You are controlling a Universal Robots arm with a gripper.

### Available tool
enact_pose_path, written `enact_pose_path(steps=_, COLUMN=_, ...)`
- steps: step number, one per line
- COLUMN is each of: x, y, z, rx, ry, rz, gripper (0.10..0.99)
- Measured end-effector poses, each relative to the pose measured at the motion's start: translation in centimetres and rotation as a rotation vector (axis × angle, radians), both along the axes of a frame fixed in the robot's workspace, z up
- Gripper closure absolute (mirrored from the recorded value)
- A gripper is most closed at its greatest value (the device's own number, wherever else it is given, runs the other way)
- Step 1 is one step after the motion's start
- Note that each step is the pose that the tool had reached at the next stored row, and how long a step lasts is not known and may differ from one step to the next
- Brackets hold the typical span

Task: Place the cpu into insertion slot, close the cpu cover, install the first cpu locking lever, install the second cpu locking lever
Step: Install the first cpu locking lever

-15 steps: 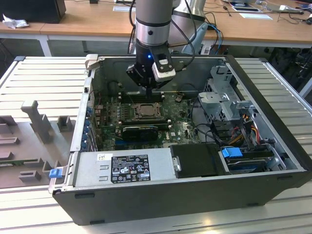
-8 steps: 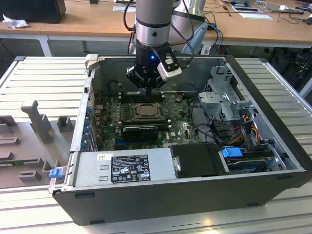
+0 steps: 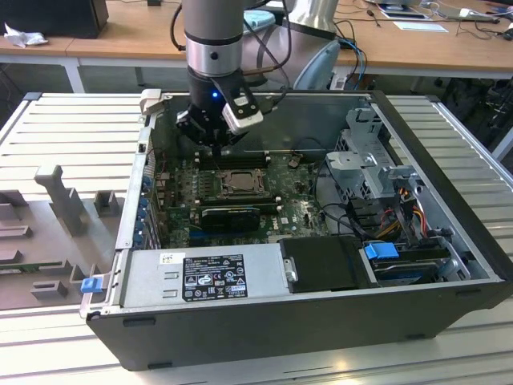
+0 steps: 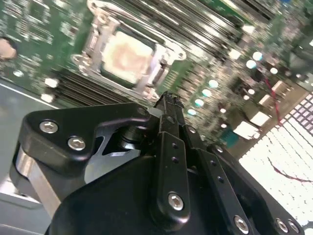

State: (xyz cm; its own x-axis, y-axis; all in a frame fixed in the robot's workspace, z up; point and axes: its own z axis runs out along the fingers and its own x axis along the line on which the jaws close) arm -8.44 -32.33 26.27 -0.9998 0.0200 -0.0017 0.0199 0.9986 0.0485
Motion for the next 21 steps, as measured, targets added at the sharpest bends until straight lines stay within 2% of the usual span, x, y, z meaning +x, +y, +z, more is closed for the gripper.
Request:
enact_pose_path(steps=2, x=-1.1, y=0.01, z=-0.02, rx=0.0, ry=0.0, rz=0.0, gripper=0.98)
enact_pose_path(steps=5, x=-2.21, y=0.2, z=-0.07, rx=0.0, ry=-0.0001, rz=0.0, gripper=0.98)
enact_pose_path(steps=8, x=-2.72, y=0.71, z=-0.14, rx=0.0, ry=0.0001, rz=0.0, gripper=0.98)
enact_pose_path(steps=10, x=-2.74, y=1.25, z=-0.2, rx=0.0, ry=0.0, rz=0.0, gripper=0.98)
enact_pose_path(steps=13, x=-2.77, y=2.67, z=-0.38, rx=0.0, ry=0.0, rz=0.0, gripper=0.98)
enact_pose_path(steps=14, x=-2.78, y=2.97, z=-0.41, rx=0.0, ry=0.0, rz=0.0, gripper=0.98)
enact_pose_path(steps=18, x=-2.19, y=3.29, z=-0.45, rx=0.0, ry=0.0, rz=0.0, gripper=0.98)
enact_pose_path(steps=21, x=-0.74, y=3.39, z=-0.52, rx=0.0, ry=0.0, rz=0.0, gripper=0.98)
